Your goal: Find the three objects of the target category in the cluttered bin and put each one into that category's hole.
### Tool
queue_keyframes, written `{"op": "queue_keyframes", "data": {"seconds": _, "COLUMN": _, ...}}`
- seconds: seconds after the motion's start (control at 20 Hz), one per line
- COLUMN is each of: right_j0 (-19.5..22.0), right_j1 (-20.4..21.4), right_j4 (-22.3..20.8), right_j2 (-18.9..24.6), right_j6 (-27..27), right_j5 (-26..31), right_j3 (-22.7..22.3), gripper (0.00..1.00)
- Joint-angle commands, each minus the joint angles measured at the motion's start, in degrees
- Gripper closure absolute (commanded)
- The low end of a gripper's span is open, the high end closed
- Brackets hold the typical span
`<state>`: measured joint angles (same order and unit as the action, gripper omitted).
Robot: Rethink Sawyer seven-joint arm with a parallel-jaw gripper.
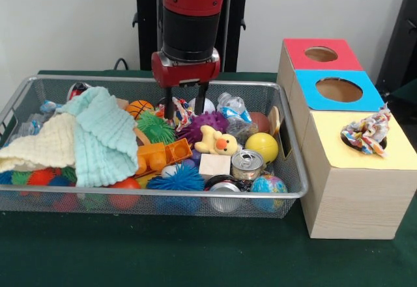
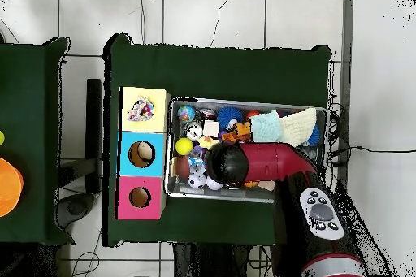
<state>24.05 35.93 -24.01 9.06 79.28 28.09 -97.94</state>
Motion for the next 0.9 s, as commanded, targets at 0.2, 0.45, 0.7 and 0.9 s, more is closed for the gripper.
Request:
{"op": "queue_keyframes", "data": {"seconds": 0.2, "right_j0": 0.8, "right_j1": -3.0, "right_j4": -3.1, "right_j2": 1.0, "right_j6": 4.1, "right_j5": -3.0, "right_j3": -6.1, "gripper": 0.00}}
{"op": "queue_keyframes", "data": {"seconds": 0.45, "right_j0": 0.0, "right_j1": -2.4, "right_j4": -3.3, "right_j2": -0.5, "right_j6": 4.4, "right_j5": -1.5, "right_j3": -6.9, "gripper": 0.00}}
{"op": "queue_keyframes", "data": {"seconds": 0.7, "right_j0": -0.7, "right_j1": -2.1, "right_j4": -3.9, "right_j2": -1.6, "right_j6": 4.1, "right_j5": -1.0, "right_j3": -7.2, "gripper": 0.00}}
{"op": "queue_keyframes", "data": {"seconds": 0.9, "right_j0": -1.0, "right_j1": -2.3, "right_j4": -4.6, "right_j2": -2.6, "right_j6": 3.8, "right_j5": -0.7, "right_j3": -6.4, "gripper": 0.00}}
